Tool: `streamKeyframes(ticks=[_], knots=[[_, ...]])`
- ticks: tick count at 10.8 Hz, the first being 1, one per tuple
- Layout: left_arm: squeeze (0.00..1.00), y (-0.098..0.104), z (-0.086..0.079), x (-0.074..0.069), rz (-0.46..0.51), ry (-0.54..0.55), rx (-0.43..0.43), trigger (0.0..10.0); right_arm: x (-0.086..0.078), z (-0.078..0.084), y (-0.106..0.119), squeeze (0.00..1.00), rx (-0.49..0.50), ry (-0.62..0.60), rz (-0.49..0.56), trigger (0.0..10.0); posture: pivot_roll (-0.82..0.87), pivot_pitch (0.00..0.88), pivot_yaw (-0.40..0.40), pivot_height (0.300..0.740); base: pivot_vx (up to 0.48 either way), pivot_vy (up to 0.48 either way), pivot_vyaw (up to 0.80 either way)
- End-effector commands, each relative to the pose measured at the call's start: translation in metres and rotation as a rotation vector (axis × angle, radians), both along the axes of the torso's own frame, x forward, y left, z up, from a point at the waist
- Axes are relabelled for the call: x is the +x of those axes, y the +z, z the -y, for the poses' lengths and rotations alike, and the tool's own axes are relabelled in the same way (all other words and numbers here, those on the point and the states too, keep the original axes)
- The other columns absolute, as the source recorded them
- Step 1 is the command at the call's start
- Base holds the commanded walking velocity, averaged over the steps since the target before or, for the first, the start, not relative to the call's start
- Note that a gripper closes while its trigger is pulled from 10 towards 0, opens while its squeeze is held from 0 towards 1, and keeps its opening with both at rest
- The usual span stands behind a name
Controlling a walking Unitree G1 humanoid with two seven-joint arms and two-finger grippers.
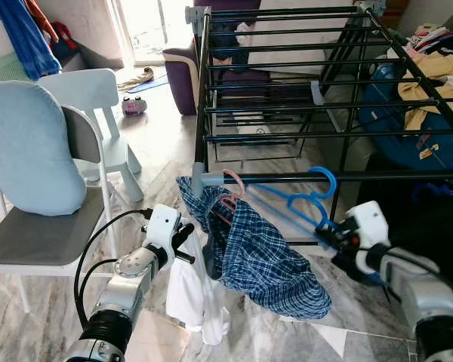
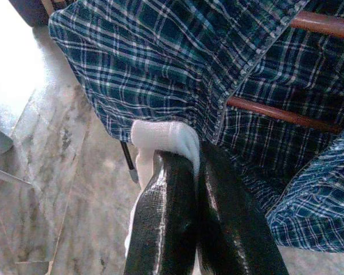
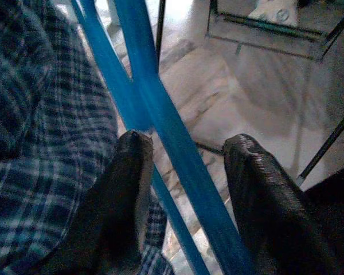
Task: Hang hanger
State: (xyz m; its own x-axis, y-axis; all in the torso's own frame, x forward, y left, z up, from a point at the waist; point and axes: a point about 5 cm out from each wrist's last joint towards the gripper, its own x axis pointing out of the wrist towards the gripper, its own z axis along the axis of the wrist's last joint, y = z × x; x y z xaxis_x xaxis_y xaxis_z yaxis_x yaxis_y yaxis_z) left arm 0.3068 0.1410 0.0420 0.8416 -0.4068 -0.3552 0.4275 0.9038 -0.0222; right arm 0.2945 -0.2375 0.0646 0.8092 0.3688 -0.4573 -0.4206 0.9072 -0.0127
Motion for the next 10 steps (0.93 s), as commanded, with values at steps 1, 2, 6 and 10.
streamKeyframes(ticks=[1, 2, 6, 10], knots=[[0.0, 0.007, 0.0, 0.006, 0.024, -0.007, 0.012, 10.0, 0.0, -0.002, 0.003, 1.0, -0.02, 0.029, 0.009, 10.0, -0.15, 0.0, 0.054, 0.74, 0.0, 0.0, 0.0], [0.0, 0.007, 0.0, 0.005, 0.023, -0.009, 0.013, 10.0, 0.001, 0.003, 0.009, 1.0, -0.086, 0.048, 0.033, 10.0, -0.15, 0.0, 0.054, 0.74, 0.0, 0.0, 0.0], [0.0, 0.006, 0.0, 0.005, 0.017, -0.01, 0.013, 10.0, 0.001, 0.017, 0.022, 0.0, -0.132, 0.092, 0.034, 10.0, -0.16, 0.0, 0.054, 0.74, 0.0, 0.0, 0.0], [0.0, 0.006, 0.0, 0.005, 0.014, -0.011, 0.015, 10.0, 0.0, 0.02, 0.018, 0.0, -0.131, 0.084, 0.01, 0.0, -0.16, 0.0, 0.055, 0.74, 0.0, 0.0, 0.0]])
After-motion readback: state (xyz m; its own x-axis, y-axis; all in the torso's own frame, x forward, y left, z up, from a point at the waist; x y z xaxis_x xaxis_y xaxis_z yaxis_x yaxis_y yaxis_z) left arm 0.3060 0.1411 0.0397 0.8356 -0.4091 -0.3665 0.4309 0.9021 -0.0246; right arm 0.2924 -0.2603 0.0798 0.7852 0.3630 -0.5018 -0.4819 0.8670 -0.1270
